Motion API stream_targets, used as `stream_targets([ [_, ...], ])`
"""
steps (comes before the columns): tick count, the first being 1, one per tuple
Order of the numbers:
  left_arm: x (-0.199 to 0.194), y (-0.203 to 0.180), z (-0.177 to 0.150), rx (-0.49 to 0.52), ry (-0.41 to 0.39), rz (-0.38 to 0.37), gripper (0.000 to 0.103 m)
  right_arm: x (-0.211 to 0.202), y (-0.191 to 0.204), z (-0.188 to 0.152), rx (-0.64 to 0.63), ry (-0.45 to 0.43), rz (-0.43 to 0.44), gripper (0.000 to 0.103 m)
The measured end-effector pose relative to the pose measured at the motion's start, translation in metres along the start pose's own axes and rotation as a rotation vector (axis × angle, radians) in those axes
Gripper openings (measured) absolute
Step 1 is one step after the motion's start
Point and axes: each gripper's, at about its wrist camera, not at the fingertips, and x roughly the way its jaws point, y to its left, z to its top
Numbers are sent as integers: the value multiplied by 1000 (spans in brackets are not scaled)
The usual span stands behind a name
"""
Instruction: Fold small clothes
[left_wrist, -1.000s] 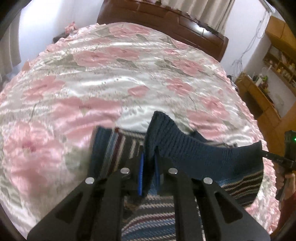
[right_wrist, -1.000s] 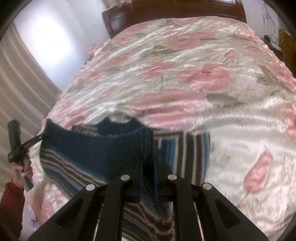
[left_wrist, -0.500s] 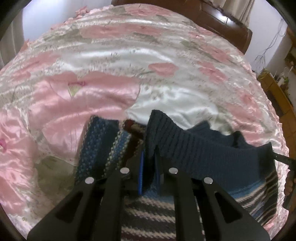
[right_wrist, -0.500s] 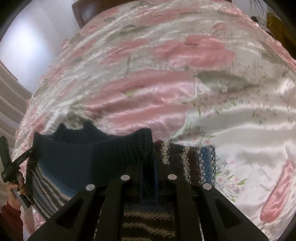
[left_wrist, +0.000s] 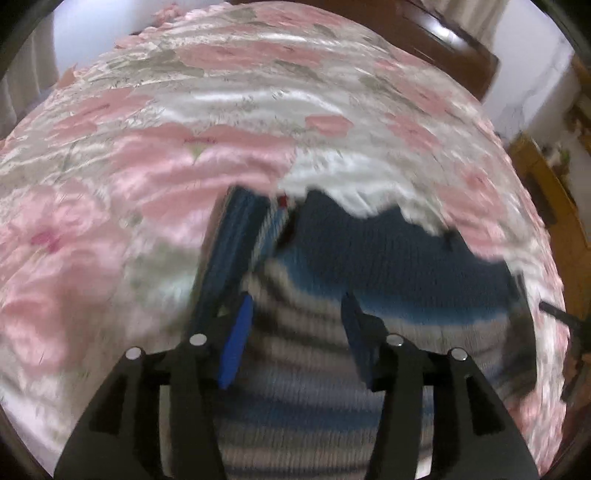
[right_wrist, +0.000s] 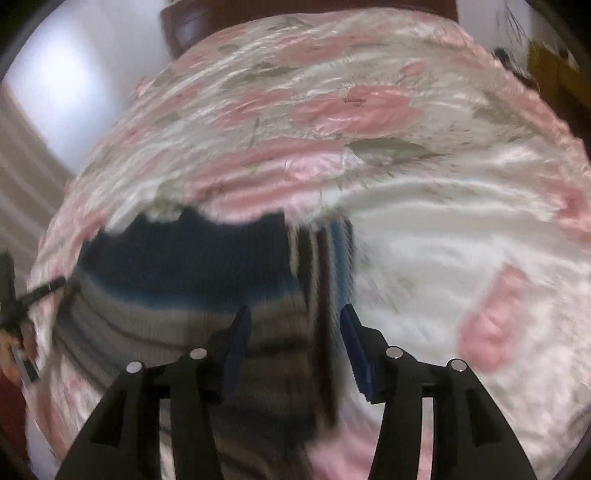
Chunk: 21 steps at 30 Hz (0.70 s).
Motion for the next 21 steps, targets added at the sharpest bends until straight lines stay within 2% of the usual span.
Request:
stream_targets([
  [3, -18, 6, -34, 39, 53, 39, 58, -22, -6, -39, 23, 58, 66, 60],
  [7, -33, 22, -74, 8, 77, 31, 58, -29, -4, -89, 1, 119, 69, 60],
  [10, -34, 19, -89, 33, 73, 53, 54, -24, 2, -104, -6, 131, 84, 57],
  [12, -28, 15, -94, 23, 95, 52, 45, -13, 5, -109, 4, 153, 95, 52],
  [14, -20, 13, -95, -11, 127, 47, 18, -5, 8, -111, 5, 163, 89, 31],
  [16, -15, 12, -96, -29, 140, 72, 16, -3, 11, -109, -16, 167, 56, 15],
  [19, -11, 17, -94, -48, 153, 78, 12, -20, 7, -105, -3, 148, 105, 12],
  [21, -11, 21, -95, -60, 159, 68, 11, -29, 6, -107, -23, 136, 82, 12],
])
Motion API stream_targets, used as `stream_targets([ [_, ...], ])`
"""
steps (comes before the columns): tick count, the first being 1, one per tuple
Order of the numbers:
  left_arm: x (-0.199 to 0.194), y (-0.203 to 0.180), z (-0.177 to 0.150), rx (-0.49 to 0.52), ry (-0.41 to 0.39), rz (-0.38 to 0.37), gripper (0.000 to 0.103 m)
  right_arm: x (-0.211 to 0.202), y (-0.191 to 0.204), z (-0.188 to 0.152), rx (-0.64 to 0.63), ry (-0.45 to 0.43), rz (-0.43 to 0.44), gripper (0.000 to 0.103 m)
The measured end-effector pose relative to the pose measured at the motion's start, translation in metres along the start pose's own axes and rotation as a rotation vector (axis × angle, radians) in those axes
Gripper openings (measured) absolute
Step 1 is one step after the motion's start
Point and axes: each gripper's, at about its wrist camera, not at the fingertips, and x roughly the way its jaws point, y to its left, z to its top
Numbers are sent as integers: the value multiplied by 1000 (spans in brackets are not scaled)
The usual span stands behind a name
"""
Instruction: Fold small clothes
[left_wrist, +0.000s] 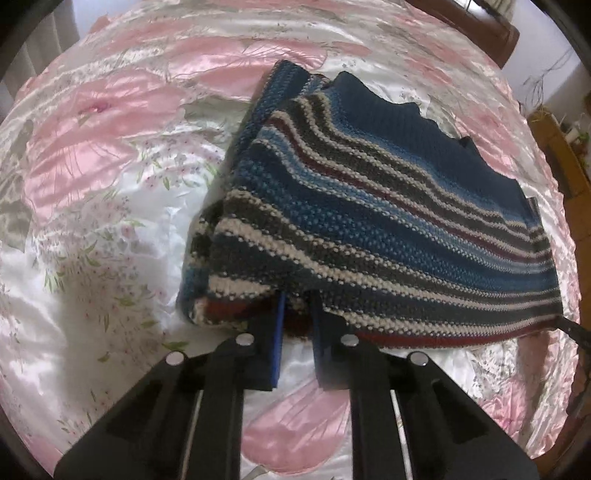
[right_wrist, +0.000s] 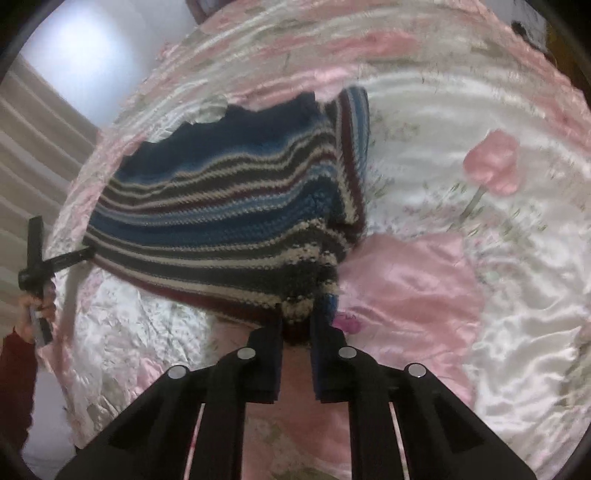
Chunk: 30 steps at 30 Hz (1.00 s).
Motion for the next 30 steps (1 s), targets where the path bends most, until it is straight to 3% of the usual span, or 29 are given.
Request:
stream_targets([
  [5, 10, 6, -2, -12, 11, -2, 11, 25, -17, -9, 44, 64, -21, 12],
  [10, 13, 3, -4, 18, 3, 15, 12, 39, -23, -14, 64, 64, -23, 13],
  [14, 5, 1, -3, 20, 0, 15, 15, 30, -20, -10, 59, 76, -20, 27],
  [15, -3, -1, -2, 24, -7, 24, 19, 21, -19, -9, 66, 64, -8, 27],
  [16, -11, -4, -2, 29, -24, 30, 30, 15, -18, -7, 70, 50, -2, 33],
  [17, -21, -8, -2, 42, -57, 35, 35, 3, -18, -2, 76, 24, 4, 44],
  [18, -29, -13, 0, 54, -87, 41, 35, -6, -17, 3, 83, -2, 6, 47],
  [23, -44, -46, 19, 85, -133, -17, 36, -13, -18, 36, 117, -25, -21, 53],
  [25, -37, -59, 26, 98, -133, -18, 37, -4, -18, 47, 129, -15, -38, 59],
  [30, -5, -81, 37, 118, -90, -23, 37, 22, -29, 64, 186, 23, -35, 60],
])
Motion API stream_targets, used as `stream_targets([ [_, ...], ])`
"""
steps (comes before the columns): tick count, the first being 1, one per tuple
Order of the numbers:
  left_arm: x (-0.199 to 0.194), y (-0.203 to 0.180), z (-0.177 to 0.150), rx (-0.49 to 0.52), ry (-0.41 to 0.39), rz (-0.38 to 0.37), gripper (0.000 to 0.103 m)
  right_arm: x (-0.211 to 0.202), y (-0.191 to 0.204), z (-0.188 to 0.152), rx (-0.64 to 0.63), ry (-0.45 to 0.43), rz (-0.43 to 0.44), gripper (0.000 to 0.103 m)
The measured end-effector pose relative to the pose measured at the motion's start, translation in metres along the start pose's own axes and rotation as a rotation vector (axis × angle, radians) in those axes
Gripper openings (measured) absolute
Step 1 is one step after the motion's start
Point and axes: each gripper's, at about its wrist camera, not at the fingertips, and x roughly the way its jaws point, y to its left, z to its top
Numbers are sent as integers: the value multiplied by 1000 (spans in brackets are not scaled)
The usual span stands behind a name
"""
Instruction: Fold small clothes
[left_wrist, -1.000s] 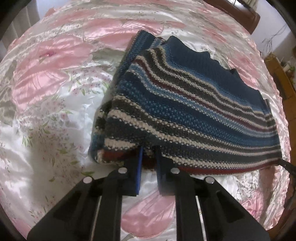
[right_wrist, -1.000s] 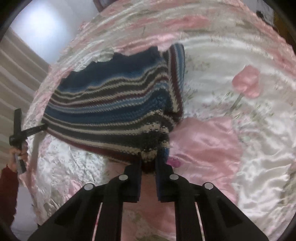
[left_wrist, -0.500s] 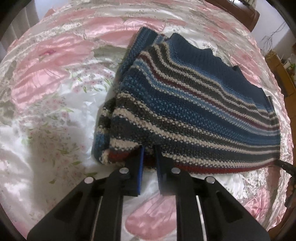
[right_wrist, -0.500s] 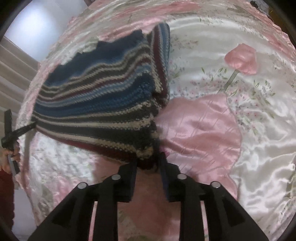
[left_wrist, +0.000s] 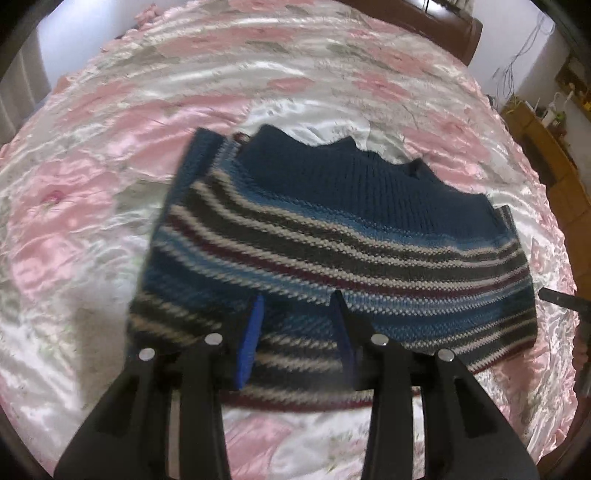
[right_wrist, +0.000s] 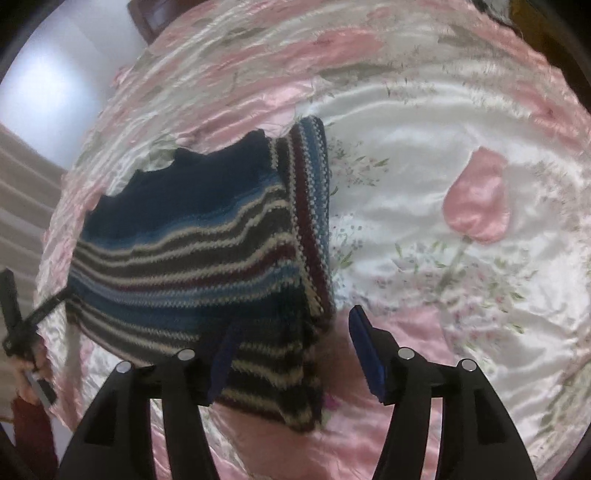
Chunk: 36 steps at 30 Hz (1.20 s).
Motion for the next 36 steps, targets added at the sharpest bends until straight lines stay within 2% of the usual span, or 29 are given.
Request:
stream_targets([
  [6, 31, 5, -2, -12, 44, -4, 37, 30, -11, 2, 31, 52, -5, 60],
  [10, 36, 10, -3, -17, 46, -27, 39, 45, -20, 1, 66, 75, 43, 58],
  [12, 37, 11, -4, -17, 47, -32, 39, 50, -19, 1, 66, 80, 52, 52],
  [13, 37, 12, -4, -20, 48, -35, 39, 51, -18, 1, 63, 85, 67, 44],
  [16, 37, 13, -4, -26, 52, -43, 39, 47, -10, 2, 30, 77, 65, 32],
  [19, 35, 14, -3, -22, 57, -44, 39, 30, -3, 2, 2, 33, 78, 26],
  [23, 30, 12, -3, -9, 57, -52, 41, -2, 1, -1, -6, -54, 122, 24],
  [25, 32, 13, -4, -7, 60, -55, 41, 0, 2, -3, -7, -50, 105, 24],
  [28, 38, 16, -6, -12, 63, -62, 41, 21, -2, -9, -1, -1, 40, 24],
  [31, 40, 19, -7, -24, 63, -72, 41, 42, -16, -16, 49, 23, 40, 25],
  [36, 43, 20, -6, -18, 67, -79, 41, 49, -28, -20, 90, 13, 64, 26],
])
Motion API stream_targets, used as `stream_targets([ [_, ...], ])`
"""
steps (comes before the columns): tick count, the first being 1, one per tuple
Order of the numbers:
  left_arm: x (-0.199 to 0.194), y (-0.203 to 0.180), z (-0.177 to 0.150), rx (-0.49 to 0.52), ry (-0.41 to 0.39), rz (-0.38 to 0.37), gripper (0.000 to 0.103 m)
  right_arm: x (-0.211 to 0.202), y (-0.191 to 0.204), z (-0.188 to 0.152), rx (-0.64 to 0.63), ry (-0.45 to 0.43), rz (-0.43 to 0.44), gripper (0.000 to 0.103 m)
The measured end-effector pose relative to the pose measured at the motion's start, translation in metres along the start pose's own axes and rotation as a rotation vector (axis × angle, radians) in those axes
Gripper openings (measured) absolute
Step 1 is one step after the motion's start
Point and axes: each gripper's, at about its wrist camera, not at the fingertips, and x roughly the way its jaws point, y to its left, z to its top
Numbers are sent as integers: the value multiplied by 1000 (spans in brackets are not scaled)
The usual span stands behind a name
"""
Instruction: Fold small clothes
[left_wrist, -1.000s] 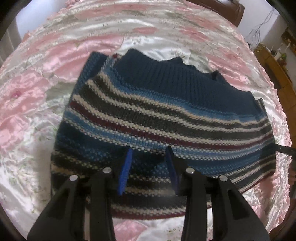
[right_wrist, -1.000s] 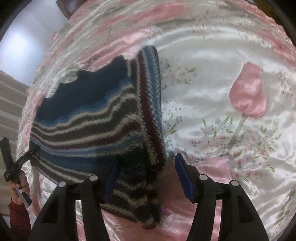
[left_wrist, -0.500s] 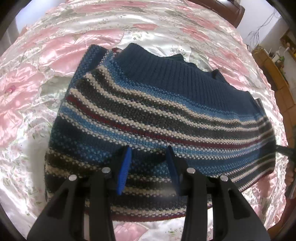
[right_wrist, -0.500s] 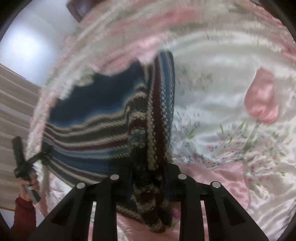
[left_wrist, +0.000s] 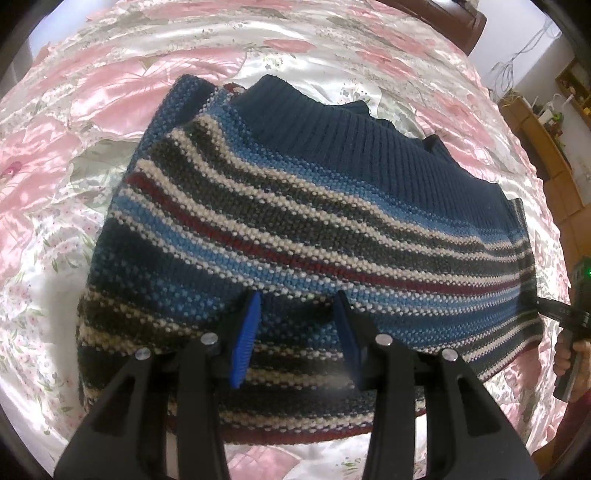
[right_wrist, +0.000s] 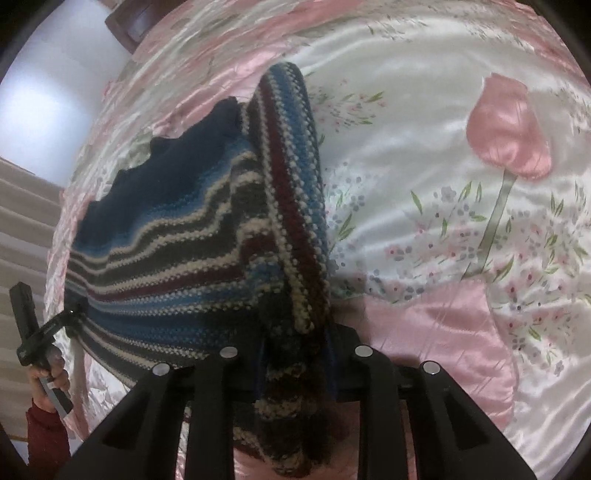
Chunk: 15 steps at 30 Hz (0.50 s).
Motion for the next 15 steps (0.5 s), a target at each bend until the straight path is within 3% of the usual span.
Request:
stream_targets([
  [8, 6, -3, -2, 15, -8, 27, 41, 4, 7, -2, -20, 0, -59, 27],
  [15, -1, -7, 5, 14, 24, 38, 42, -4, 22, 11, 55, 44, -106, 26],
])
